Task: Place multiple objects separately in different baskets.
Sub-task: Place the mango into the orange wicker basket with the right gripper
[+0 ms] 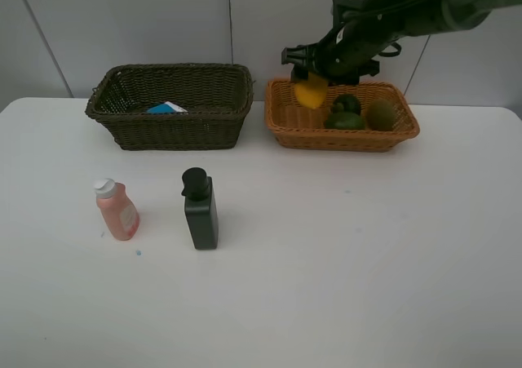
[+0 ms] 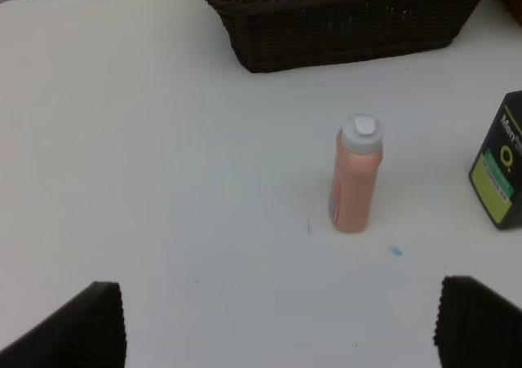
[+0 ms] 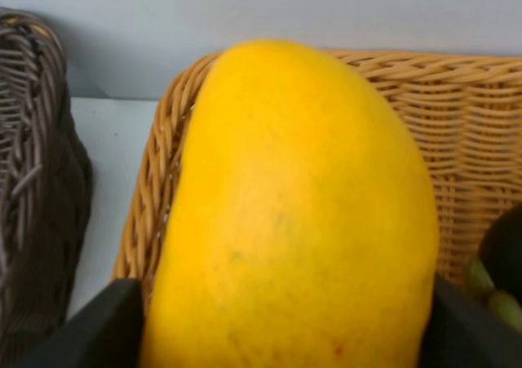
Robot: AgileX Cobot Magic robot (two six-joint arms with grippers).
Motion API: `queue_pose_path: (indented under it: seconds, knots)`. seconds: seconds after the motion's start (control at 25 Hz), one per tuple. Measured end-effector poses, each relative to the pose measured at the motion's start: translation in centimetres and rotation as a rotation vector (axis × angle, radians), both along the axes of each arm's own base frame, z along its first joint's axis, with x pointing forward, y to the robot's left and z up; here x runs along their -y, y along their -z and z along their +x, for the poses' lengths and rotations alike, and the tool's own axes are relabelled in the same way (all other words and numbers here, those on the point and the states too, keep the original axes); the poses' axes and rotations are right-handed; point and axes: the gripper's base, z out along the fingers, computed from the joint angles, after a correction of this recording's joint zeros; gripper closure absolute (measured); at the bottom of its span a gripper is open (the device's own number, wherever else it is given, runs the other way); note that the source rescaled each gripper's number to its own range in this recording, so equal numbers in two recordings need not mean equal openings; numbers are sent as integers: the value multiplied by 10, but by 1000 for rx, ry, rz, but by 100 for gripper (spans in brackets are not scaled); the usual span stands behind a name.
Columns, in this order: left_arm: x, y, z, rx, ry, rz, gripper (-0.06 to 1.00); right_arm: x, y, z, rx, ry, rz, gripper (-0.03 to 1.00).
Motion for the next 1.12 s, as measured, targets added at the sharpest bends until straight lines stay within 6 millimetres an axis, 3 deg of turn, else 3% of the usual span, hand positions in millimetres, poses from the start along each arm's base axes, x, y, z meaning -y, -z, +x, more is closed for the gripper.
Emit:
queue_pose_path:
  seconds: [0.76, 0.84, 0.88, 1.12]
  knots:
    - [0, 0, 0, 0, 0, 0, -5, -2, 8, 4, 23, -11, 3, 23]
    - [0, 0, 0, 0, 0, 0, -5, -2, 8, 4, 27, -16, -7, 19]
    - [0, 0, 0, 0, 0, 0, -5, -1, 7, 5, 38, -27, -25, 5]
    - [0, 0, 0, 0, 0, 0, -5, -1, 7, 5, 46, -31, -27, -2]
